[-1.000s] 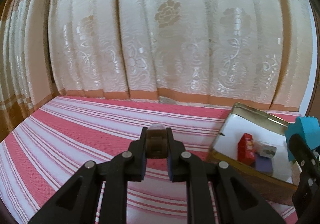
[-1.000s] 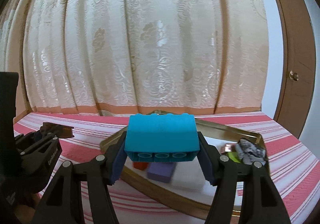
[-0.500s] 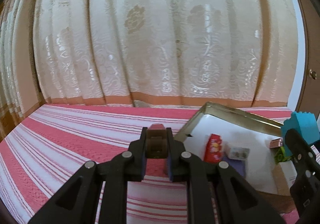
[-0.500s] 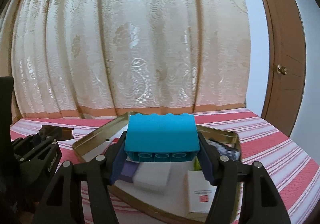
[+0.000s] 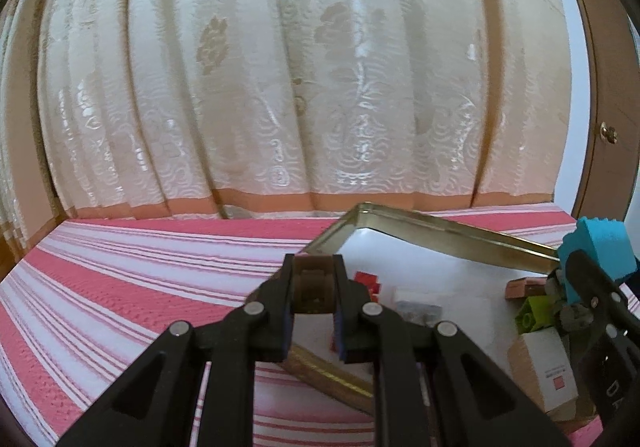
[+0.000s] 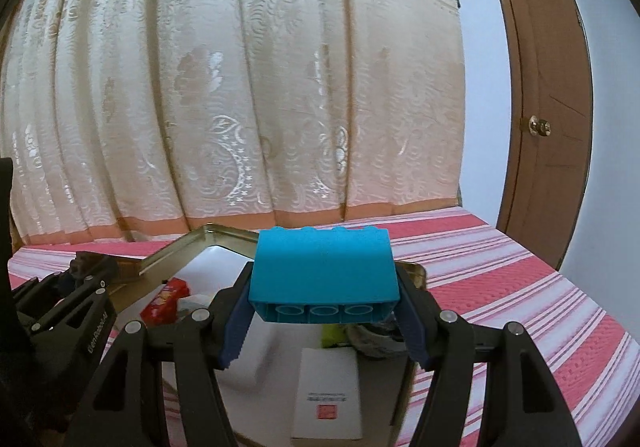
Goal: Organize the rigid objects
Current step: 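Carry the held comb and blue brick over the gold tin tray, then lower the comb and blue brick into the tray and open both tools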
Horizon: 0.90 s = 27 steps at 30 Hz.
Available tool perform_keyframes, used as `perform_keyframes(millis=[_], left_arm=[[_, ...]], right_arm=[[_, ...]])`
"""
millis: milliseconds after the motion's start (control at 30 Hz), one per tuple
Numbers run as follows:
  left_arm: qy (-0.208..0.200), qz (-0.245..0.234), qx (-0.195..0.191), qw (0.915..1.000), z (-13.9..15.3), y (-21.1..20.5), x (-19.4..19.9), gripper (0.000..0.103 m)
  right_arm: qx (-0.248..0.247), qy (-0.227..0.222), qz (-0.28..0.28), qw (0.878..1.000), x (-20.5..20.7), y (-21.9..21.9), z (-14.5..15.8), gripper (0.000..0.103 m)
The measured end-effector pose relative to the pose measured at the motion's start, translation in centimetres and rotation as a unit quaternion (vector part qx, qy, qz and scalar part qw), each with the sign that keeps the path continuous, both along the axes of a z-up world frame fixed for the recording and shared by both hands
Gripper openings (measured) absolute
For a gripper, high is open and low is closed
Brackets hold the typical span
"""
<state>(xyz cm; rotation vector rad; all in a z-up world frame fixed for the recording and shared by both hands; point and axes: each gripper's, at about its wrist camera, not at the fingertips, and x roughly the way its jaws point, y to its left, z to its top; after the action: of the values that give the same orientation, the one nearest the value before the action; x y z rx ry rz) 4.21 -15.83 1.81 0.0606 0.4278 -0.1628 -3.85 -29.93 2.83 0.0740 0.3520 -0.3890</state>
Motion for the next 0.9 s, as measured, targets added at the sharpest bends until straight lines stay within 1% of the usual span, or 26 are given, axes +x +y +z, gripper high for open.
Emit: perform_keyframes(millis=[200, 433, 567, 900], left_arm=[[0.009, -0.019, 0.003, 0.9998, -0.2, -2.3, 0.5, 0.014], [0.018, -0.034, 0.02, 0.9991, -0.6, -4.7, 0.8, 0.014], [0.032, -0.034, 0.026, 0.9986, -1.0, -5.4, 1.2, 0.014], [0.06, -0.028, 0.038, 0.9971, -1.5, -5.8, 2.1, 0.014]], right_arm=[[0.005, 0.018, -0.013, 1.0, 0.5, -1.6, -0.3, 0.066], [0.024, 0.044, -0.024, 0.998, 1.4, -3.2, -0.9, 0.066], [0.028, 0.057, -0.024, 0.998, 1.9, -3.6, -1.1, 0.066], [0.02, 0.069, -0.011, 0.997, 2.8, -3.3, -1.1, 0.066]])
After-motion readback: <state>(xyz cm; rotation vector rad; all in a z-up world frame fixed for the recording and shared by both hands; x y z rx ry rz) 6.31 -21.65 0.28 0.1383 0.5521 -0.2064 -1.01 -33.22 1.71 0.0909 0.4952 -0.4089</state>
